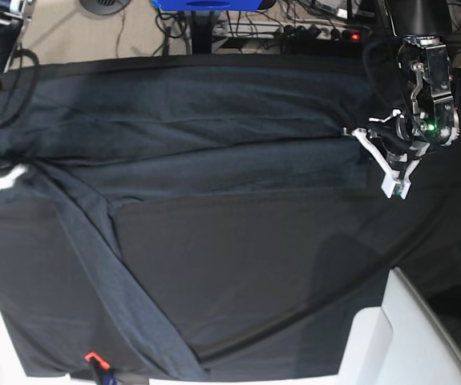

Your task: Fold the T-shirt properly

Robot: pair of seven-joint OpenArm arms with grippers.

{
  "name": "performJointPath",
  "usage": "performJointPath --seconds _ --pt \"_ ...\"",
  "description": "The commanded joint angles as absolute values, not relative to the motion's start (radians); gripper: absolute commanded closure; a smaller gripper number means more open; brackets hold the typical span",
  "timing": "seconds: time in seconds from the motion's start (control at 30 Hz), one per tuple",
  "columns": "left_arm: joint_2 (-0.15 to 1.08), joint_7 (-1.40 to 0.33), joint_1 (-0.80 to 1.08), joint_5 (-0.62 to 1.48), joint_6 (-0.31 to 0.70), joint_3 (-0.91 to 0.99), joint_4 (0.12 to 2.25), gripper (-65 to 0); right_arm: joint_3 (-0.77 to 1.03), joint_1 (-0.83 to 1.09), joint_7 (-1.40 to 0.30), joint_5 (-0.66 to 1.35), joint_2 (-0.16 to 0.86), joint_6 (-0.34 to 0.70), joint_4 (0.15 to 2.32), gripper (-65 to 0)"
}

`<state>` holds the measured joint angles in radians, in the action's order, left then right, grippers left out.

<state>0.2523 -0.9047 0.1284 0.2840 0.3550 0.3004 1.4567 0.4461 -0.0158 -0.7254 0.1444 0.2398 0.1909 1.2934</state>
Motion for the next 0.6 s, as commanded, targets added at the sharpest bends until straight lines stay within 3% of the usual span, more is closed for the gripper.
performJointPath --seconds 0.0,0.17,0.27,0.3,0.57 --pt "0.265 -0.891 0.119 0.283 0.354 0.306 1.477 0.0 0.478 -0.033 -0.694 0.143 0.245 0.193 1.342 -24.3" --pt "0.265 -0.891 0.117 0.283 0.354 0.306 1.477 0.0 0.498 -0.047 -0.636 0.142 0.239 0.348 1.36 -21.0" --pt "0.263 -0.891 0.113 0.283 0.354 0.306 1.477 0.0 0.501 -0.11 -0.618 0.139 0.243 0.394 1.237 -2.7" --pt "0.263 -0.891 0.113 0.283 0.354 0.306 1.477 0.0 0.501 -0.128 -0.616 0.139 0.246 0.397 1.193 0.0" --pt "0.265 -0.891 0.116 0.283 0.352 0.306 1.475 0.0 0.501 -0.2 -0.507 0.137 0.275 0.395 0.957 0.0"
